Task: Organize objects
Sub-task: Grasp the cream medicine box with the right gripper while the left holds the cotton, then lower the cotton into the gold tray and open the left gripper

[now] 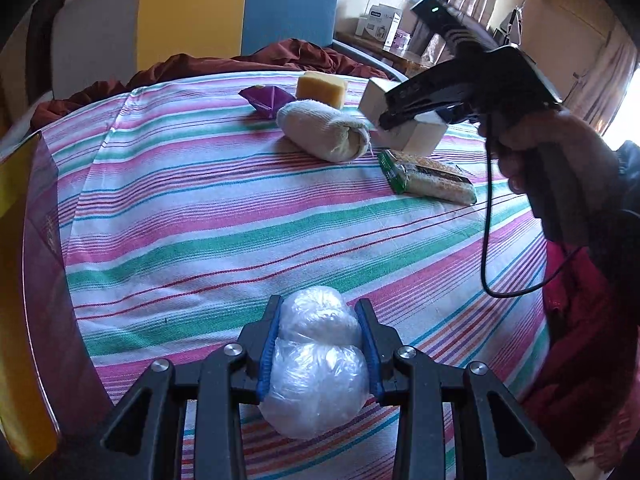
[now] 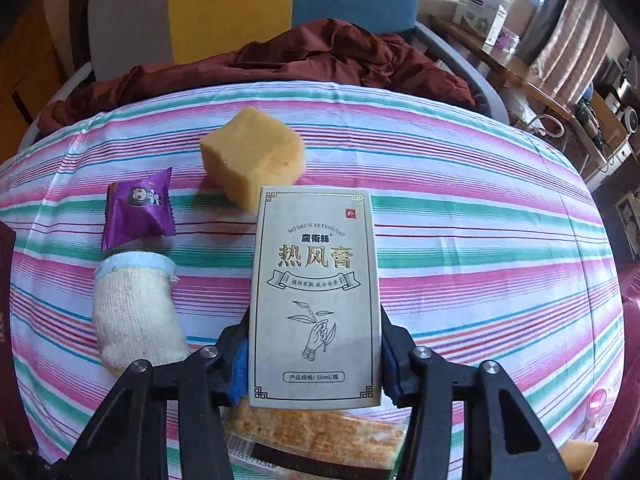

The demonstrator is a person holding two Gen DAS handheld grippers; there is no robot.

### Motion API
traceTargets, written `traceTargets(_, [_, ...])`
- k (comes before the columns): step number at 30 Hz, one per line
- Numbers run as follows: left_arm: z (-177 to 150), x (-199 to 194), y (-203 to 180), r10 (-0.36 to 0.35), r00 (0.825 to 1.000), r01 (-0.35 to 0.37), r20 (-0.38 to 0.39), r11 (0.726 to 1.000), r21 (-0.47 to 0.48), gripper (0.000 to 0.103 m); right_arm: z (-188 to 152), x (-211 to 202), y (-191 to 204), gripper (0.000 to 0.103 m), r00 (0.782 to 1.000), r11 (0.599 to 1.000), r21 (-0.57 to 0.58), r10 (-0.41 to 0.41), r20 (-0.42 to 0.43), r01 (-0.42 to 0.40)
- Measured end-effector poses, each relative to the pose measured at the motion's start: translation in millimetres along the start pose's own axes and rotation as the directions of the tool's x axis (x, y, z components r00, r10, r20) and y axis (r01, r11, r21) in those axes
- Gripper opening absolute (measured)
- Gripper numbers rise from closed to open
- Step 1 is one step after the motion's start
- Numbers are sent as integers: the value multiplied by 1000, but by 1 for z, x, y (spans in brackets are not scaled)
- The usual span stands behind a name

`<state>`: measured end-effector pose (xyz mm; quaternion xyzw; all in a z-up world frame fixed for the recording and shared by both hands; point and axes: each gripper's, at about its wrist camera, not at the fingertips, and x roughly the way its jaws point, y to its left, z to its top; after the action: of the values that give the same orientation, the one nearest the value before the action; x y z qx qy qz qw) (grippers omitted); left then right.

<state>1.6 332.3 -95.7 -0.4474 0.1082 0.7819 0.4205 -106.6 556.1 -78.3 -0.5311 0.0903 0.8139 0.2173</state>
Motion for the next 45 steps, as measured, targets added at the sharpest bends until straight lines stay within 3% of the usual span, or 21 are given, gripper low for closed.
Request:
traceTargets(4, [-2,-1,-1,8,1000,-8,11,1000,9,36,-5,-37,-7,51,995,996,64,52,90,-58])
traceTargets(7, [-4,-1,-4,20,1000,-21,22,999,28,36,-18,-66,6,51,982,987,46,145,122,-151])
traceTargets(10, [-5,-2,-3,25,999,-26,27,999,27,37,-39,-78,21,51,965,968,-3,252,70,-252])
traceTargets(14, [-6,-4,-4,39,999,-40,30,999,36,37,-72,-75,46,51,957,953,-83,289,-23,-290])
traceTargets(19, [-9,-6,-3,52,998,-54,32,998,42,37,-98,-47,68,51,952,943,-147,283,-113,-298])
traceTargets(23, [-12,-8,-3,60,998,-61,37,997,37,36,-100,-44,73,50,969,953,-180,233,-84,-245])
traceTargets(33, [-20,-24,-8,73,997,-74,26,997,37,36,-97,-43,71,50,980,960,-202,188,-56,-196])
traceTargets(40, [-15,-69,-4,30,995,-33,94,999,29,36,-98,-44,69,50,982,961,-202,184,-53,-191])
traceTargets(45, [3,-115,40,22,991,-10,130,996,-90,36,-98,-44,70,51,983,960,-211,178,-52,-185])
